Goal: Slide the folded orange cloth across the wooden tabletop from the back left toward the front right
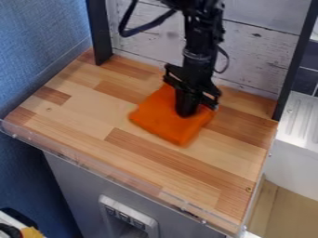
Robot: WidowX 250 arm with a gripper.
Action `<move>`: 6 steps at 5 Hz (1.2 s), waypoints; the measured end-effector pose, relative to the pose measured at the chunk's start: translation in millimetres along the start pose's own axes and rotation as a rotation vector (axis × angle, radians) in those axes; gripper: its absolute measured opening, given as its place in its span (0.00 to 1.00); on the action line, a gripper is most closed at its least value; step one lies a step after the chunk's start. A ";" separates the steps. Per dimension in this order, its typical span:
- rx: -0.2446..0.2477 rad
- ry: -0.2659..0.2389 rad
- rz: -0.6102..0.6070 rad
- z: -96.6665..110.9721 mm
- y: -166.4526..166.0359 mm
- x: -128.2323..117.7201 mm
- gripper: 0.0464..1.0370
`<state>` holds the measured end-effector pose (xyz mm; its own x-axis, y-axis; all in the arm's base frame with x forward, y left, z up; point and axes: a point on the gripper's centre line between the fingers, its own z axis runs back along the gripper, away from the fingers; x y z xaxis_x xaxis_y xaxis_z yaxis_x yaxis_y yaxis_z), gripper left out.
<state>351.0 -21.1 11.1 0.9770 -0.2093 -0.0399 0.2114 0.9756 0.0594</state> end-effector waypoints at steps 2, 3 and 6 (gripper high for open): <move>-0.008 -0.066 0.156 0.3 -22.0 -6.5 0.01; -0.033 -0.090 0.207 0.4 -30.0 -6.4 0.01; -0.089 -0.022 0.254 5.9 -46.1 -15.1 0.19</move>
<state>326.6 -63.4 14.8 0.9990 0.0424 -0.0129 -0.0427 0.9988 -0.0234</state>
